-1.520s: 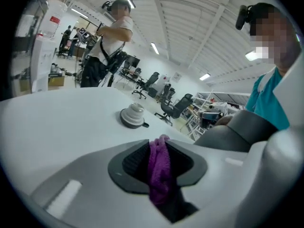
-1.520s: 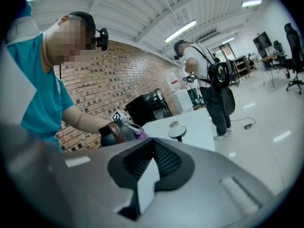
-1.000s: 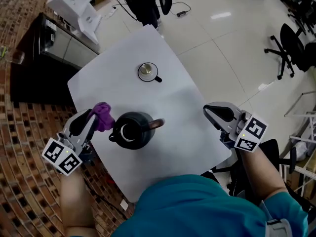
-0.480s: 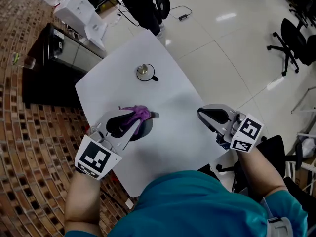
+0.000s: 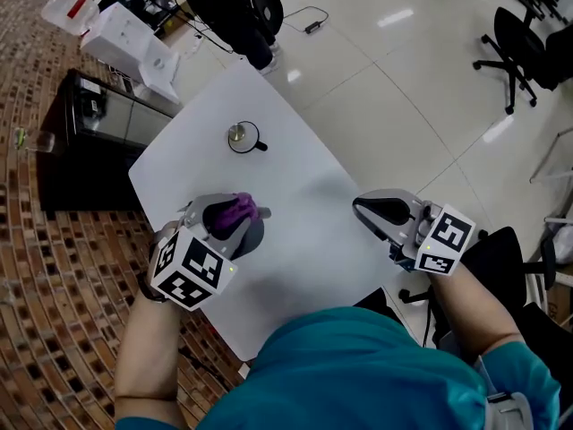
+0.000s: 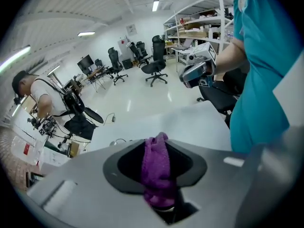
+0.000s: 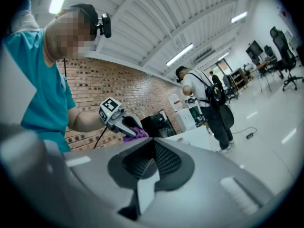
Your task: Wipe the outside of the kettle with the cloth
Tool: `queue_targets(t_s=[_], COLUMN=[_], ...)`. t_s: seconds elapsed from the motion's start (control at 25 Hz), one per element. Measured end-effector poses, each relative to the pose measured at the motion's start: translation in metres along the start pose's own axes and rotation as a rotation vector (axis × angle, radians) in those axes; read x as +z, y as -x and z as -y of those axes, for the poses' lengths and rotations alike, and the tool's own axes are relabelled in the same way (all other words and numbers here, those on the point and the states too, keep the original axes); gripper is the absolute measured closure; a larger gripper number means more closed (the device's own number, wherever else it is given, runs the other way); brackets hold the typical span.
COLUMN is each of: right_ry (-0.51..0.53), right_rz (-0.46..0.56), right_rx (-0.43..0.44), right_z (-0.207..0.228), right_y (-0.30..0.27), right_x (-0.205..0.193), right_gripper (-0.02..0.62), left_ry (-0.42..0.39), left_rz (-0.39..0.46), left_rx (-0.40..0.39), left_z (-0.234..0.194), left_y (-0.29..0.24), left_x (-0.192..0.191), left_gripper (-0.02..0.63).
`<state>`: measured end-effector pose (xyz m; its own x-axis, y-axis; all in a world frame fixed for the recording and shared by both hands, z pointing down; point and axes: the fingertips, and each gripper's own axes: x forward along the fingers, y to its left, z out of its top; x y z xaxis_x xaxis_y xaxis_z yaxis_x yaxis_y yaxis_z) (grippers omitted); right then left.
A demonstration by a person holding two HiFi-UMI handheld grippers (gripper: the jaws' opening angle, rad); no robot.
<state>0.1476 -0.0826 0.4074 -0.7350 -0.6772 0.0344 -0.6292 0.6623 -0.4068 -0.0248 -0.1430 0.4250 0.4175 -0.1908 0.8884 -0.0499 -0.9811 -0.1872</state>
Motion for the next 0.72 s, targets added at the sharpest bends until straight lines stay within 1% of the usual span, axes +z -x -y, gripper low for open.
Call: queue_targets(t_s=[0.12, 0.24, 0.4, 0.52, 0.72], right_ry=[-0.004, -0.008, -0.013, -0.017, -0.026], right_rz=[0.010, 0.015, 0.020, 0.027, 0.042], right_rx=[-0.002, -0.005, -0.011, -0.016, -0.025], right_z=[0.002, 0.003, 0.004, 0.007, 0.011], right_y=[0.003, 0.005, 0.008, 0.010, 0.019], right_x=[0.001, 0.001, -0.001, -0.001, -0.002], right_gripper=[0.592, 0.592, 0.592, 0.592, 0.592], left_ry=[0.019, 0.015, -0.015, -0.075, -0.227], left_rz=[-0.034, -0.072, -0.122, -0.169, -0.271], left_rx=[-0.013, -0.025, -0.034, -0.040, -0.081], left_z=[-0.001, 0.001, -0.001, -0.003, 0.002], left_y=[0.000, -0.001, -0.004, -0.005, -0.013], left_x=[-0.005, -0.009, -0.010, -0.009, -0.002], left_gripper=[0.485, 0.451, 0.447, 0.509, 0.522])
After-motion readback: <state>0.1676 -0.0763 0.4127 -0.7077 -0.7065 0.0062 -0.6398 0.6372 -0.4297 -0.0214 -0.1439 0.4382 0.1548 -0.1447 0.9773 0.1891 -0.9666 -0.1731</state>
